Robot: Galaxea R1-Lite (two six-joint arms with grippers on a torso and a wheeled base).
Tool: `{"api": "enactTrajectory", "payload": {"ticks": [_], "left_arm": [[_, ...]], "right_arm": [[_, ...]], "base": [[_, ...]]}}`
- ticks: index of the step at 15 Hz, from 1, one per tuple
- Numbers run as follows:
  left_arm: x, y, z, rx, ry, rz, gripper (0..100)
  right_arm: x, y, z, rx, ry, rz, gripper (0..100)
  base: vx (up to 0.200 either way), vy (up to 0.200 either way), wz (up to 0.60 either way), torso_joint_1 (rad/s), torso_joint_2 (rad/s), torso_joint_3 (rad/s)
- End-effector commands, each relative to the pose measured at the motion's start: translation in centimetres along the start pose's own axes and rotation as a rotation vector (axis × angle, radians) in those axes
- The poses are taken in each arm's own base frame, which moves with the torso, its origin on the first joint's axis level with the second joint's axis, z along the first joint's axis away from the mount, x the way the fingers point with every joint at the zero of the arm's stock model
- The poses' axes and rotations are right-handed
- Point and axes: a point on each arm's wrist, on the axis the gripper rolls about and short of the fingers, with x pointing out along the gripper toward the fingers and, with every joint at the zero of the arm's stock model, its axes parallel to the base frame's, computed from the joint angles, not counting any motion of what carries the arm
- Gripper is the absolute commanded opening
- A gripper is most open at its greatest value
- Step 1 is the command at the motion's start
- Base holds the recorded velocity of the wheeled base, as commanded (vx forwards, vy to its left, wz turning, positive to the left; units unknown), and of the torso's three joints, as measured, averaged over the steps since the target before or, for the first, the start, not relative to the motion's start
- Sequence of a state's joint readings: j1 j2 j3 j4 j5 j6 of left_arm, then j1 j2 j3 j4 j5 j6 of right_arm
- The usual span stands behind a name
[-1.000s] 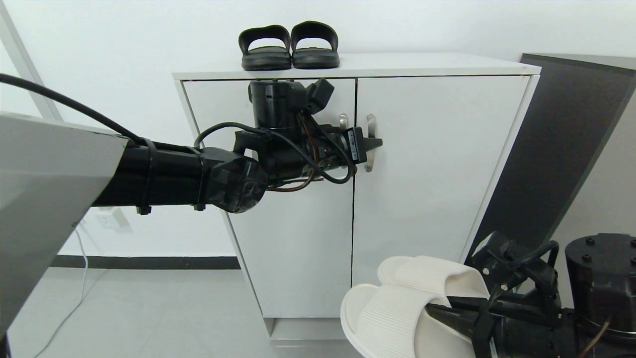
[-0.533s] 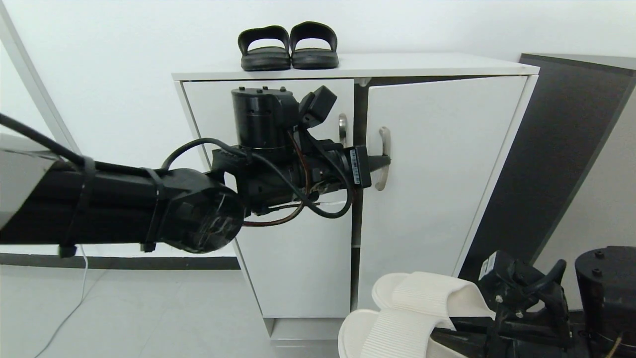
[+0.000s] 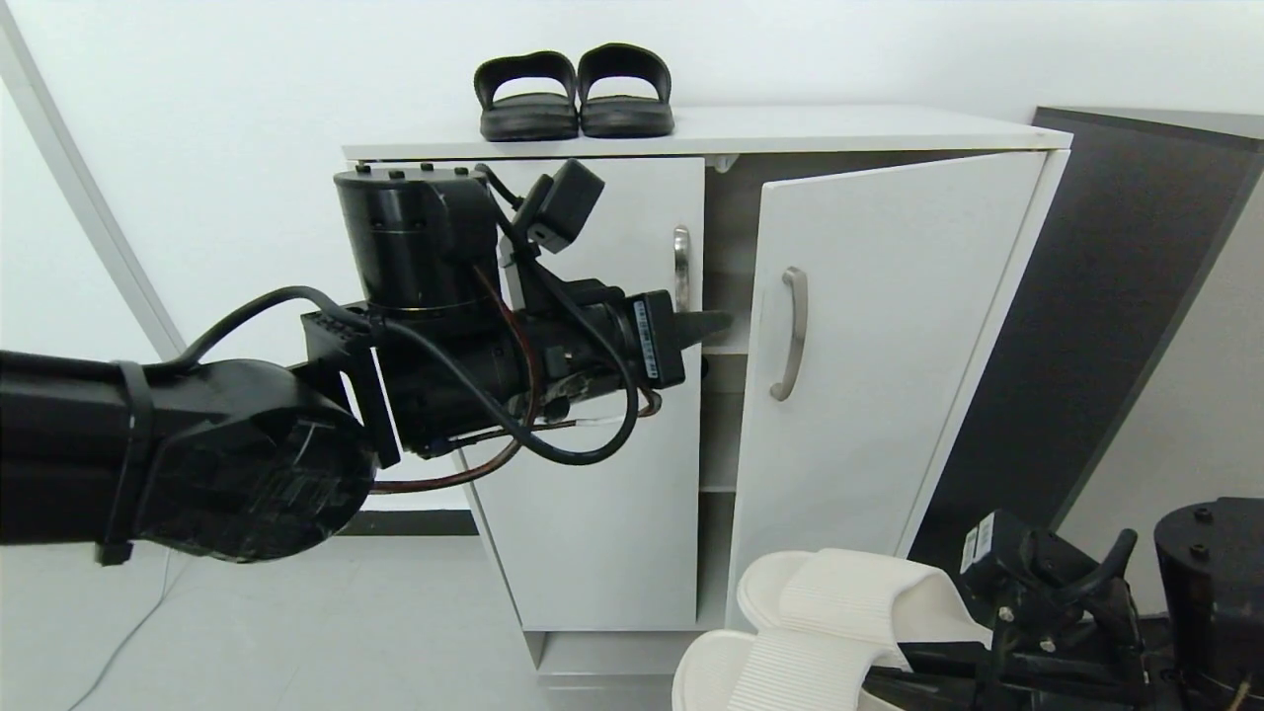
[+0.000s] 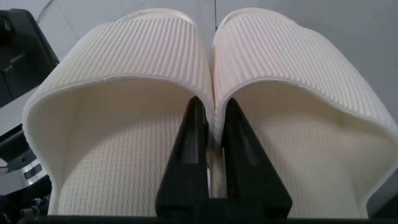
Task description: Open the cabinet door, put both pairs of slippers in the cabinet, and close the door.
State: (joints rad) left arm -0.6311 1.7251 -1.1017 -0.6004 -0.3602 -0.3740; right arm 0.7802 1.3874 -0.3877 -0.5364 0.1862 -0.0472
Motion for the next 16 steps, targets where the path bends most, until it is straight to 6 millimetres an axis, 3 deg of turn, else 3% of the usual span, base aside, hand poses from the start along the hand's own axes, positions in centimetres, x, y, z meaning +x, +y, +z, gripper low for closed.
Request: {"api": "enactTrajectory", "payload": {"ticks": [1, 9, 13, 16], "left_arm": [[0.2, 1.0, 0.1, -0.003, -0.007, 0.021, 0], [6.3, 4.1, -0.7, 0.031, -0.025, 0.022, 0], [6.6, 3.9, -0.8, 0.028, -0.021, 0.01, 0], [6.7, 3.7, -0.9, 0.027, -0.022, 0.01, 0]], "right_arm": [[0.0, 0.0, 0.0, -0.003, -0.003, 0.0, 0], [0.1, 0.0, -0.4, -0.009, 0.015, 0.002, 0], [0.2, 0.1, -0.6, -0.027, 0.026, 0.006, 0], [0.2, 0.6, -0.8, -0.037, 0.034, 0.028, 0]], "base": [[0.0, 0.0, 0.0, 0.0, 0.0, 0.0], [0.0, 0.0, 0.0, 0.0, 0.0, 0.0], [0.0, 0.0, 0.0, 0.0, 0.0, 0.0], [-0.2, 0.0, 0.0, 0.002, 0.0, 0.002]]}}
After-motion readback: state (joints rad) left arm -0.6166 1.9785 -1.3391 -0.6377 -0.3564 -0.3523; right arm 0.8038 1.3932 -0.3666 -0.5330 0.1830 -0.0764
